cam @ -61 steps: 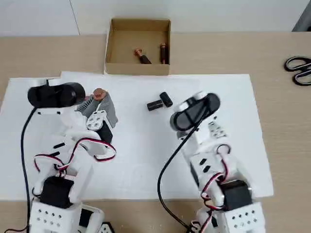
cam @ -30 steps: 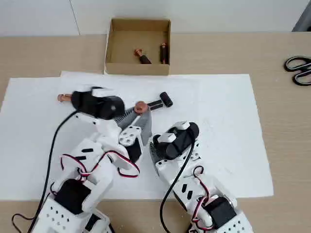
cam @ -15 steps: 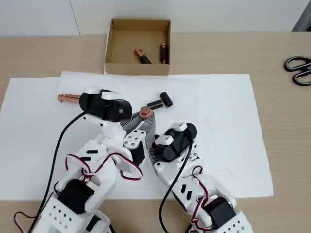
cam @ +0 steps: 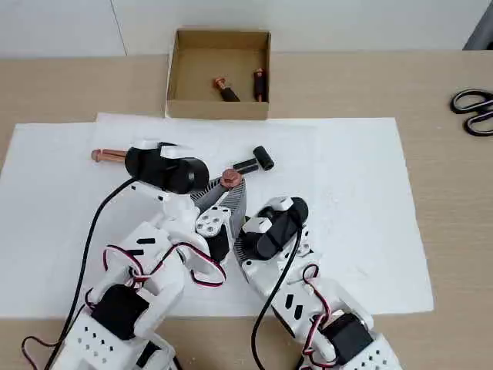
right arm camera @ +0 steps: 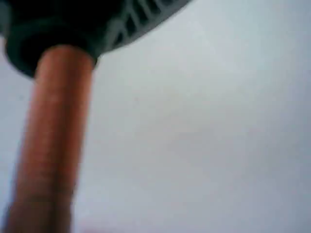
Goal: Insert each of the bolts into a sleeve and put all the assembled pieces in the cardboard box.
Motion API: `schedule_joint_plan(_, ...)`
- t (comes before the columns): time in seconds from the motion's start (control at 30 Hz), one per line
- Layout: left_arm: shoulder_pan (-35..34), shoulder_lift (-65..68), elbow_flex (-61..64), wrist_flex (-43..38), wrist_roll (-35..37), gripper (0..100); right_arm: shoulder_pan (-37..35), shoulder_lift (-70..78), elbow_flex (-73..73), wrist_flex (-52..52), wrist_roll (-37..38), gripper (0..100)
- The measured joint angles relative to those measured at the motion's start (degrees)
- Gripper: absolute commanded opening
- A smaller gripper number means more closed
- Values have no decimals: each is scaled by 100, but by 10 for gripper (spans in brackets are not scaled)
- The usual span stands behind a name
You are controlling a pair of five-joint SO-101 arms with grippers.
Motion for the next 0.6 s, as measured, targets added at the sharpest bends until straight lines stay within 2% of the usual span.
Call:
schedule_joint_plan(0.23,-9,-53,422,-316,0,6,-18,0,9,0,0,4)
schedule_joint_plan(0.6,9,-53,484,-343,0,6,-18,0,9,-18,0,4)
